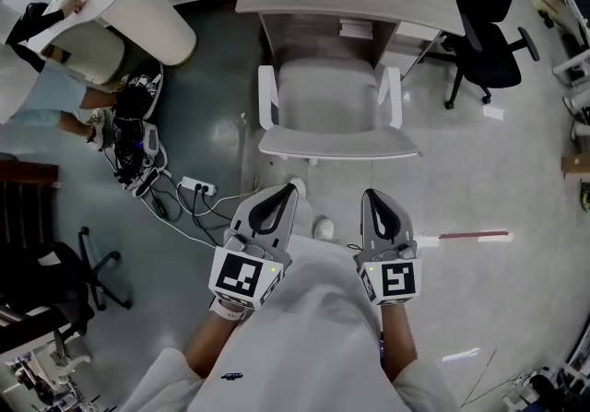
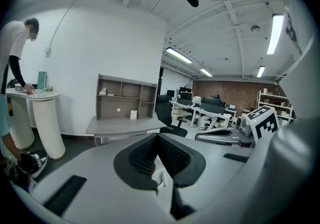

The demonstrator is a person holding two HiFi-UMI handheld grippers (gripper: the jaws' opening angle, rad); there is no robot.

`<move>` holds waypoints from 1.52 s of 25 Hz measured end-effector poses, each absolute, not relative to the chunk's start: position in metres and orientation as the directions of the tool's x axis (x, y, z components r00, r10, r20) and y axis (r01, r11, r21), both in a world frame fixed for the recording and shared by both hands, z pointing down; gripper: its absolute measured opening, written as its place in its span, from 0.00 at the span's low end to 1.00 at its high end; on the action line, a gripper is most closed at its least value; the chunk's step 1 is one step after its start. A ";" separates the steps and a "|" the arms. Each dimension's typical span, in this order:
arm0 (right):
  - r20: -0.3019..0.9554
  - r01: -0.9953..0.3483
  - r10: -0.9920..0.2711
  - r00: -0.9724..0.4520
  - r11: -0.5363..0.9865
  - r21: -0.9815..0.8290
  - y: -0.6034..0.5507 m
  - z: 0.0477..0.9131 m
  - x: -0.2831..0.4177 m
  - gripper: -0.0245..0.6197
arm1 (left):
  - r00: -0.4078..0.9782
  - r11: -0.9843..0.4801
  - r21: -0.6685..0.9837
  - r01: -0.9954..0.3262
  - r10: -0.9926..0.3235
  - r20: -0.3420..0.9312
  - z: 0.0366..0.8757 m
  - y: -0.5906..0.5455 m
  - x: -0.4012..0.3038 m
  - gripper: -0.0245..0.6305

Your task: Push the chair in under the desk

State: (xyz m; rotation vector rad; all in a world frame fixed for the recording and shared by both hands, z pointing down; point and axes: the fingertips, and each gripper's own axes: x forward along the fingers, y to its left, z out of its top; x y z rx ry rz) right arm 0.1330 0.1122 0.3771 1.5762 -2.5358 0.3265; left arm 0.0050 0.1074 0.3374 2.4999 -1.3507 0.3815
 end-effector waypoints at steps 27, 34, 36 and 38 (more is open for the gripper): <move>0.264 -0.932 -0.898 -0.353 0.363 -0.011 -0.025 0.364 0.081 0.05 | 0.715 -0.735 0.154 -0.660 -0.551 0.431 0.377 -0.026 -0.024 0.05; 0.333 -0.909 -0.858 -0.392 0.416 0.003 -0.032 0.381 0.086 0.06 | 0.710 -0.763 0.153 -0.628 -0.482 0.514 0.407 -0.024 -0.021 0.05; 0.354 -0.903 -0.845 -0.401 0.429 -0.001 -0.034 0.387 0.087 0.06 | 0.706 -0.767 0.145 -0.626 -0.478 0.523 0.415 -0.025 -0.021 0.05; 0.378 -0.893 -0.825 -0.420 0.450 -0.011 -0.035 0.396 0.085 0.06 | 0.707 -0.773 0.147 -0.617 -0.462 0.536 0.424 -0.026 -0.021 0.05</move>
